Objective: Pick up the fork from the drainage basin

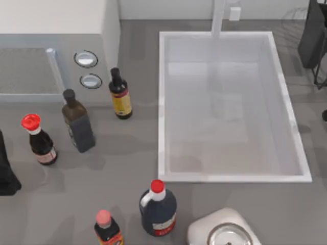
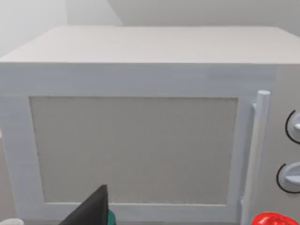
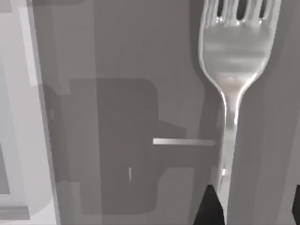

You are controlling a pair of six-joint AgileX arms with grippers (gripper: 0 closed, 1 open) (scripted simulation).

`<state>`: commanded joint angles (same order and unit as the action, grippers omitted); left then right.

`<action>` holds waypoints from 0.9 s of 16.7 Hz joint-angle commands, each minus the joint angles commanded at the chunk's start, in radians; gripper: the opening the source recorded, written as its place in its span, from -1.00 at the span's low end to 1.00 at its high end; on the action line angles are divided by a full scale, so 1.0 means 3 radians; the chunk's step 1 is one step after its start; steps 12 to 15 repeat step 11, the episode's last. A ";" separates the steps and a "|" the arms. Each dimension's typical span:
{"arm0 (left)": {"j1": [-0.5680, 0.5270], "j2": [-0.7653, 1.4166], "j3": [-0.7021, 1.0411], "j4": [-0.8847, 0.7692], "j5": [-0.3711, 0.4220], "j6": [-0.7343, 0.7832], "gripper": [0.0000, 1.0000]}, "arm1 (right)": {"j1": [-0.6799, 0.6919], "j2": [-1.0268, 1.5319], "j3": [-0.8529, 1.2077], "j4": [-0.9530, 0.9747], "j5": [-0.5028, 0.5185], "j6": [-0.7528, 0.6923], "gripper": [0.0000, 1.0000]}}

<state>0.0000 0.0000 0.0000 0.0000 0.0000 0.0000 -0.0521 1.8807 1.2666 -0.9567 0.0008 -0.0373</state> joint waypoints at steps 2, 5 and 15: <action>0.0000 0.0000 0.0000 0.0000 0.0000 0.0000 1.00 | 0.0000 0.0000 0.0000 0.0000 0.0000 0.0000 0.51; 0.0000 0.0000 0.0000 0.0000 0.0000 0.0000 1.00 | 0.0000 0.0000 0.0000 0.0000 0.0000 0.0000 0.96; 0.0000 0.0000 0.0000 0.0000 0.0000 0.0000 1.00 | 0.0000 0.0000 0.0000 0.0000 0.0000 0.0000 1.00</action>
